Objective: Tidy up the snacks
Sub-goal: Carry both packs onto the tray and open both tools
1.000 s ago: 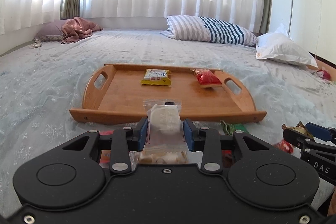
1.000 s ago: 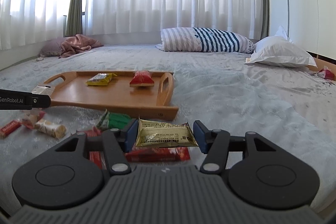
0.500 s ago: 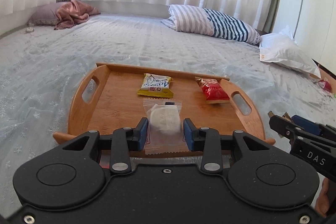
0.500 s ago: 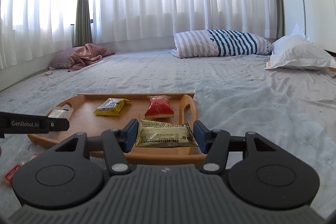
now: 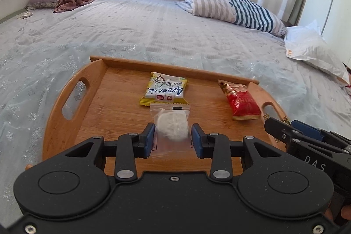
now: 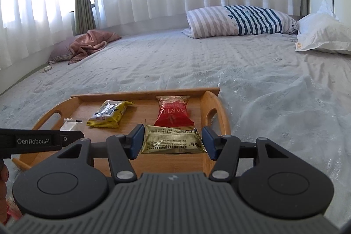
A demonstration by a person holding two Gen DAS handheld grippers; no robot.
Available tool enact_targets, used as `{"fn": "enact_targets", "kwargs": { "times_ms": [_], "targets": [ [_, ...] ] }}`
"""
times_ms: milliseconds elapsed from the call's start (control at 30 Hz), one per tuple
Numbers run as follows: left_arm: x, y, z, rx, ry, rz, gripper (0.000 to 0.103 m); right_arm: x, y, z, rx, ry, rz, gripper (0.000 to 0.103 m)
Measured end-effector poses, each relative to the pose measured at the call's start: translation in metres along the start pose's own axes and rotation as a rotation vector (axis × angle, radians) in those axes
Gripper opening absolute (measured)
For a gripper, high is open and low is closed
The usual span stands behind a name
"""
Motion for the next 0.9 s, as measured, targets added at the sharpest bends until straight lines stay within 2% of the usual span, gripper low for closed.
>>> {"fn": "enact_targets", "kwargs": {
  "times_ms": [333, 500, 900],
  "targets": [
    [0.000, -0.004, 0.034, 0.001, 0.002, -0.008, 0.034, -0.002, -0.007, 0.035, -0.007, -0.041, -0.007, 0.060],
    [0.001, -0.004, 0.045, 0.012, -0.006, 0.003, 0.034, 0.002, -0.014, 0.048, -0.037, -0.090, -0.071, 0.060],
    [0.000, 0.002, 0.055, 0.022, 0.004, 0.038, 0.034, -0.003, -0.018, 0.058, -0.051, -0.118, -0.079, 0.061]
  ]
}}
Point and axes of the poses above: each gripper's, at about its wrist camera, not at the fingertips, and z roughly the way its jaws point, y to its right, x to its top, the point moved 1 cm from there along z, roughly the way its jaws point, and after that the axes turned 3 degrees about -z, right-handed, at the moved point
